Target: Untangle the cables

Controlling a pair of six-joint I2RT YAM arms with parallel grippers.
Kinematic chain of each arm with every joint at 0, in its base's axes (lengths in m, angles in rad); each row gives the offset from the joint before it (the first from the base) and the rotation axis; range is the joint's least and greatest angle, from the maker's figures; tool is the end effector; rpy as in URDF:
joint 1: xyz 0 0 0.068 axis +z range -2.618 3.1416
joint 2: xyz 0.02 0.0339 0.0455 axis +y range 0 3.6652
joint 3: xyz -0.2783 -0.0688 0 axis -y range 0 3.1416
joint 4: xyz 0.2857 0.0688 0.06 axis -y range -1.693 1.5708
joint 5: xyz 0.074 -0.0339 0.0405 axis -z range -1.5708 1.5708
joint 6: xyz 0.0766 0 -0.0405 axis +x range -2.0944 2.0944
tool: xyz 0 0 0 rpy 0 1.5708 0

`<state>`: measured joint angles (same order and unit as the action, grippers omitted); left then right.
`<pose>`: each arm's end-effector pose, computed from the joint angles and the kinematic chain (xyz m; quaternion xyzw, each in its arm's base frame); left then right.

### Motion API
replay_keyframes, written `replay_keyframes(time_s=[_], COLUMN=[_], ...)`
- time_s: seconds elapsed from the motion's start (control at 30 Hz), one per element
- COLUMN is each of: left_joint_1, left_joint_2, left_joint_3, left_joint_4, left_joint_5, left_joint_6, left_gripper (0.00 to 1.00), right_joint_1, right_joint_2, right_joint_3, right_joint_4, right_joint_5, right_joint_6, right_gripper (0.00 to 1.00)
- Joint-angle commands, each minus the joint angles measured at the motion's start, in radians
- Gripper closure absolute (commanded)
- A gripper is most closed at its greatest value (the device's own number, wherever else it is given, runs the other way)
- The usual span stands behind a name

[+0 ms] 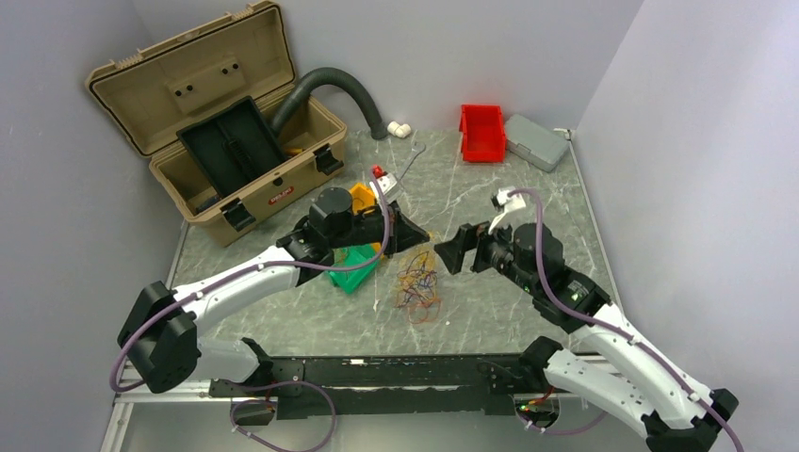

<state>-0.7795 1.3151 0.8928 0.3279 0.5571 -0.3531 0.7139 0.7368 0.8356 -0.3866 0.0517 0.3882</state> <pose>0.2370 -0.2911 0.3073 0.3313 0.6559 -0.5188 0.4369 0.1814 0.1519 0.3457 -0.1146 0.7928 0.2956 0.5205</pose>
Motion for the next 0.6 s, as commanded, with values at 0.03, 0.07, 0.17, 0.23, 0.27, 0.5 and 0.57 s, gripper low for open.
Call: replay_keyframes(time_s=[0.03, 0.07, 0.17, 0.23, 0.27, 0.5, 0.57], left_joint_1=[0.002, 0.002, 0.002, 0.003, 0.003, 0.002, 0.003], left_joint_2=[-0.056, -0.056, -0.062, -0.064, -0.066, -0.078, -0.081], left_joint_3=[0.081, 0.089, 0.110, 0.122, 0.126, 0.141, 0.141], left_joint_4=[-0.067, -0.076, -0.075, -0.081, -0.086, -0.094, -0.083], left_joint_5=[-0.098, -0.102, -0.079, -0.068, -0.066, -0.052, -0.049], left_joint_6=[0.005, 0.002, -0.011, -0.015, -0.015, -0.026, -0.035], left_gripper=[1.00, 1.00, 1.00, 1.00, 1.00, 1.00, 1.00], right_joint_1=[-0.005, -0.005, -0.005, -0.004, -0.004, -0.003, -0.004], right_joint_2=[-0.104, -0.112, -0.092, -0.042, -0.015, 0.147, 0.190], right_joint_3=[-0.169, -0.203, -0.281, -0.303, -0.307, -0.291, -0.280], right_joint_4=[0.141, 0.175, 0.298, 0.353, 0.375, 0.528, 0.544], right_joint_5=[0.011, -0.017, -0.149, -0.203, -0.218, -0.225, -0.220], right_joint_6=[0.023, 0.014, -0.015, -0.024, -0.029, -0.043, -0.035], right_gripper=[0.03, 0.03, 0.06, 0.08, 0.09, 0.16, 0.32])
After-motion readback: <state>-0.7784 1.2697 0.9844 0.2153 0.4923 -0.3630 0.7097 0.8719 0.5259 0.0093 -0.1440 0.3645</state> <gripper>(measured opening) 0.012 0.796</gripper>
